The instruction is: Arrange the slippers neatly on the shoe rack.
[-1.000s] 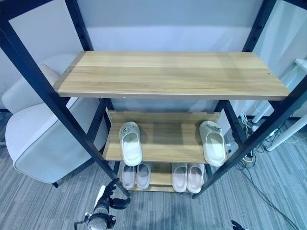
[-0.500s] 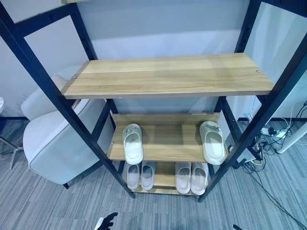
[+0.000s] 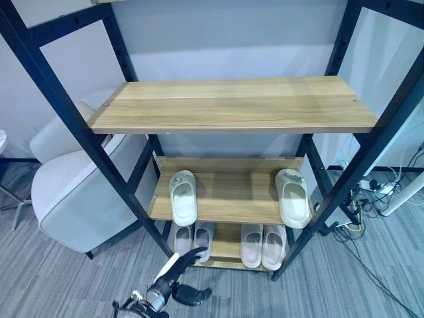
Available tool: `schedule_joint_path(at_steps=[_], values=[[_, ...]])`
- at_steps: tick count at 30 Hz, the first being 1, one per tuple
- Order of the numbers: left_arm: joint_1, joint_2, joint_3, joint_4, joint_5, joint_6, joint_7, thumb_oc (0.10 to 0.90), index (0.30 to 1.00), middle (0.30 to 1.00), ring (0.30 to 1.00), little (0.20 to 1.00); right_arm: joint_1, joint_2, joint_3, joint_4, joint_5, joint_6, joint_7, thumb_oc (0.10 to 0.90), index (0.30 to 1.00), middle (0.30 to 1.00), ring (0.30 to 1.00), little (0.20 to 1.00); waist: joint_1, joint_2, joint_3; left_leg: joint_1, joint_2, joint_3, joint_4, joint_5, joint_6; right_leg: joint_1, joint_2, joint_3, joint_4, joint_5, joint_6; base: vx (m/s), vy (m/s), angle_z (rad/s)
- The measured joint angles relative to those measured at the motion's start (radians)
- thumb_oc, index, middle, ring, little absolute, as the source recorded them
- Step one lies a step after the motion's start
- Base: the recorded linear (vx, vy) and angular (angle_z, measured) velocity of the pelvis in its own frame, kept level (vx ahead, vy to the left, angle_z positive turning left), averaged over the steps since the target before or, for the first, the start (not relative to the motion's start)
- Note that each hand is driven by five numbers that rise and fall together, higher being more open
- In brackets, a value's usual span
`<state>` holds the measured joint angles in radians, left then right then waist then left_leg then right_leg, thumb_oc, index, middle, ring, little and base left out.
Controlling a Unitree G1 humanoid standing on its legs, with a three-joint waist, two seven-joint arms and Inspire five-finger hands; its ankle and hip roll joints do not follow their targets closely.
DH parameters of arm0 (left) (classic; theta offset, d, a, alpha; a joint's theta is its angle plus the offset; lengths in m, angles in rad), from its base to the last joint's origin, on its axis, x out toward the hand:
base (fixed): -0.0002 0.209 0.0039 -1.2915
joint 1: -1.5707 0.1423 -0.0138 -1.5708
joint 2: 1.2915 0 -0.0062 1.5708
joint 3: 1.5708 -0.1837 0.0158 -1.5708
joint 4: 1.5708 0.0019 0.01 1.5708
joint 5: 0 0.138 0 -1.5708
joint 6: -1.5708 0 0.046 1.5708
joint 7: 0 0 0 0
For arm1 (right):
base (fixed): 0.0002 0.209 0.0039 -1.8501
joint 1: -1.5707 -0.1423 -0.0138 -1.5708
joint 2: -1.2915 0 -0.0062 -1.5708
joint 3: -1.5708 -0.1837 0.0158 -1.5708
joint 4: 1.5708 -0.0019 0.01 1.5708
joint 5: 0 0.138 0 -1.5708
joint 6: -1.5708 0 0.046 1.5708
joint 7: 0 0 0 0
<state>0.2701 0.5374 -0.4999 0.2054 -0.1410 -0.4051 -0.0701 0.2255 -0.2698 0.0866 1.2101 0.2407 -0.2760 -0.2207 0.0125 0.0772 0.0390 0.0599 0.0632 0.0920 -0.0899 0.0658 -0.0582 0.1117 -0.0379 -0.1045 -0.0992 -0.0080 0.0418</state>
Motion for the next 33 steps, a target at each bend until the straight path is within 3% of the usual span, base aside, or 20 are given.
schedule_joint_path(at_steps=[5, 11, 15, 17, 24, 33], values=[[0.006, 0.024, -0.004, -0.047, -0.161, 0.064, -0.129, 0.800, 0.900, 0.900, 0.900, 0.900, -0.006, -0.004, 0.003, -0.002, -0.019, 0.004, 0.003, 0.800, 0.900, 0.900, 0.900, 0.900, -0.001, 0.038, 0.010, -0.003, 0.003, 0.005, 0.000, 0.000, 0.000, -0.005, 0.002, 0.002, 0.000, 0.002, 0.002, 0.00, -0.001, -0.03], [-0.014, 0.044, -0.013, -0.174, -0.253, 0.087, -0.184, 0.800, 0.900, 0.900, 0.900, 0.900, -0.018, -0.024, 0.023, -0.009, -0.035, 0.004, 0.002, 0.800, 0.900, 0.900, 0.900, 0.900, 0.000, 0.032, 0.015, -0.011, 0.004, 0.002, 0.000, 0.001, -0.001, -0.011, 0.002, -0.001, 0.000, 0.002, 0.002, 0.00, -0.001, 0.01], [-0.138, 0.004, -0.039, -0.186, -0.240, 0.081, -0.152, 0.800, 0.900, 0.900, 0.900, 0.900, -0.031, -0.020, 0.033, -0.009, -0.038, 0.005, 0.003, 0.800, 0.900, 0.900, 0.900, 0.900, -0.002, 0.020, 0.023, -0.013, 0.003, -0.002, 0.000, 0.002, -0.002, -0.012, 0.003, -0.004, 0.000, 0.002, 0.002, 0.01, -0.002, 0.02], [-0.268, 0.003, -0.080, -0.189, -0.123, 0.079, -0.074, 0.800, 0.900, 0.900, 0.900, 0.900, -0.035, -0.017, 0.041, -0.010, -0.039, 0.005, 0.000, 0.800, 0.900, 0.900, 0.900, 0.900, -0.014, 0.014, 0.027, -0.016, 0.002, -0.007, 0.000, 0.003, -0.001, -0.013, 0.002, -0.005, 0.000, 0.002, 0.002, 0.02, -0.001, 0.05], [-0.479, -0.031, -0.080, -0.207, 0.137, 0.007, 0.135, 0.800, 0.900, 0.900, 0.900, 0.900, -0.032, 0.010, 0.045, -0.016, -0.040, 0.005, -0.002, 0.800, 0.900, 0.900, 0.900, 0.900, -0.063, 0.002, 0.035, -0.018, 0.001, -0.012, 0.000, 0.004, -0.001, -0.015, 0.001, -0.010, 0.007, 0.006, -0.001, 0.02, 0.002, 0.00], [-0.554, -0.010, -0.064, -0.098, 0.453, -0.005, 0.338, 0.800, 0.900, 0.900, 0.900, 0.900, -0.033, 0.014, 0.043, 0.002, -0.039, 0.005, -0.006, 0.800, 0.900, 0.900, 0.900, 0.900, -0.082, -0.002, 0.037, -0.021, 0.003, 0.009, 0.000, 0.003, -0.002, -0.027, 0.001, 0.003, 0.006, 0.006, 0.004, 0.02, -0.003, -0.06]])
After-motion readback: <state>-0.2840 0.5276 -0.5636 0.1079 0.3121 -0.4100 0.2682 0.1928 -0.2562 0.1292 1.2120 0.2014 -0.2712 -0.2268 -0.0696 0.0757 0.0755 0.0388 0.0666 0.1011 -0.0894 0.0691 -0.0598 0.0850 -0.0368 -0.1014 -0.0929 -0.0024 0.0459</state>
